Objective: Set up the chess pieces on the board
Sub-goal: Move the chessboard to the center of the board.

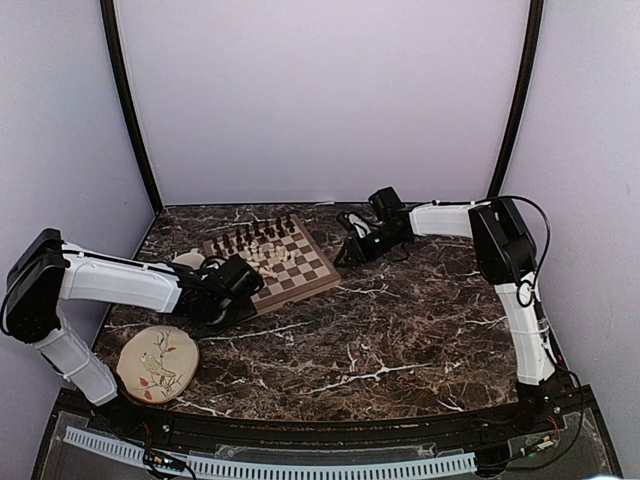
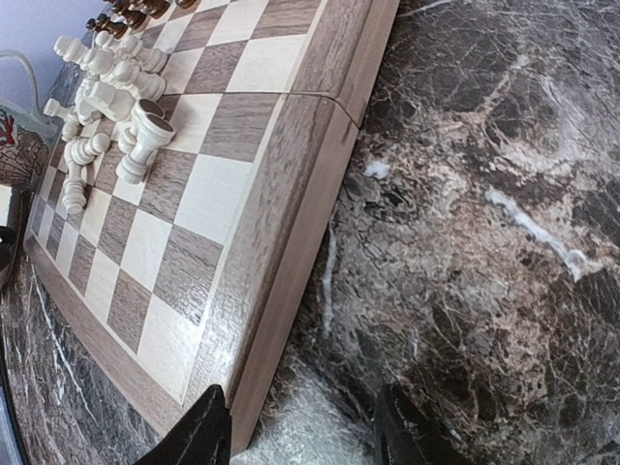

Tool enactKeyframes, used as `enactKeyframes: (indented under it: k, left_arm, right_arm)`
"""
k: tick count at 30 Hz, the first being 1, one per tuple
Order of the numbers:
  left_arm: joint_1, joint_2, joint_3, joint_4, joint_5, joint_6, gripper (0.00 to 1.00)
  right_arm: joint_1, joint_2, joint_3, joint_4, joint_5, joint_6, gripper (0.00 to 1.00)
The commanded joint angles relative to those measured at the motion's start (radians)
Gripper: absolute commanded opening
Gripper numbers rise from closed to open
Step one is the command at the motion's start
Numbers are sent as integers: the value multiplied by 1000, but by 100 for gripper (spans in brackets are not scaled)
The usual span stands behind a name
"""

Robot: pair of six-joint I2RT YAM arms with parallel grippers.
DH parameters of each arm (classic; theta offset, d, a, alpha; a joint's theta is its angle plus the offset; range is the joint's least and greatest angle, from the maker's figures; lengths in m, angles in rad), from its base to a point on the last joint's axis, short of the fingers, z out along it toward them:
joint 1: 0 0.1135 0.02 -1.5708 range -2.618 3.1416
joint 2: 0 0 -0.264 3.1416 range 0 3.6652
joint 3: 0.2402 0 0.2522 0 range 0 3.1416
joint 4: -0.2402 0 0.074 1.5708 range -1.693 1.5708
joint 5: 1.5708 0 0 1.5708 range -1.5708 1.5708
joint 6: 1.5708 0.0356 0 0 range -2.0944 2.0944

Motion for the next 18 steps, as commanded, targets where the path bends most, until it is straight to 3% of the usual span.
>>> enactKeyframes:
  k: [1, 13, 18]
  left_arm:
    - [11, 22, -1, 5, -30, -17, 57]
    - [36, 74, 14, -5, -31, -51, 54]
    - [36, 109, 40, 38, -11, 5, 47]
  right_arm:
    - [19, 32, 64, 11, -31, 34, 50]
    - [45, 87, 108, -9, -37, 42, 49]
    - [49, 98, 99, -23, -42, 34, 39]
